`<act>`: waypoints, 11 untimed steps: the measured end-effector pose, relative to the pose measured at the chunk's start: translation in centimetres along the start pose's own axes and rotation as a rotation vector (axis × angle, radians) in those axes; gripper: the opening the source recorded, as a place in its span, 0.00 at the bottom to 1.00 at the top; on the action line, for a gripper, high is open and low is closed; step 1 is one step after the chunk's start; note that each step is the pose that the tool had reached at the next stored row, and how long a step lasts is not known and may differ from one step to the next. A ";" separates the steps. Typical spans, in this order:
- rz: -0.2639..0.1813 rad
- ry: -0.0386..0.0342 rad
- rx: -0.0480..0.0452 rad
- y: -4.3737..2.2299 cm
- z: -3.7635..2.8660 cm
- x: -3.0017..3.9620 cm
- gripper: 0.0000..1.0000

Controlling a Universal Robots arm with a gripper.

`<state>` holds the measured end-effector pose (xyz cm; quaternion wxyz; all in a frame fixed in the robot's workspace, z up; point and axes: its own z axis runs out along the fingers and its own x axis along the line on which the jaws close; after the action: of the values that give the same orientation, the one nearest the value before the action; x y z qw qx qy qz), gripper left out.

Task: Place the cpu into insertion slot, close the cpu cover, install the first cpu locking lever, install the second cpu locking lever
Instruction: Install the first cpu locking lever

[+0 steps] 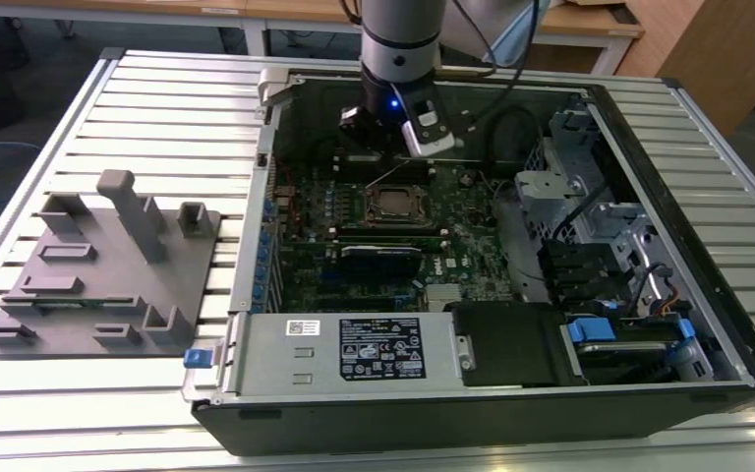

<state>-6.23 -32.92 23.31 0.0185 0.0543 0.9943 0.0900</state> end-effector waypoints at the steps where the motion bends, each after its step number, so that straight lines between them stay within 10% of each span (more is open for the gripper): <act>1: 0.001 -0.0001 0.0002 0.01 0.04 -0.03 0.11; 11: 0.034 -0.0061 0.0010 0.28 0.57 -0.06 0.11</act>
<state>-6.11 -32.56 22.80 0.0200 0.0713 0.9932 0.0897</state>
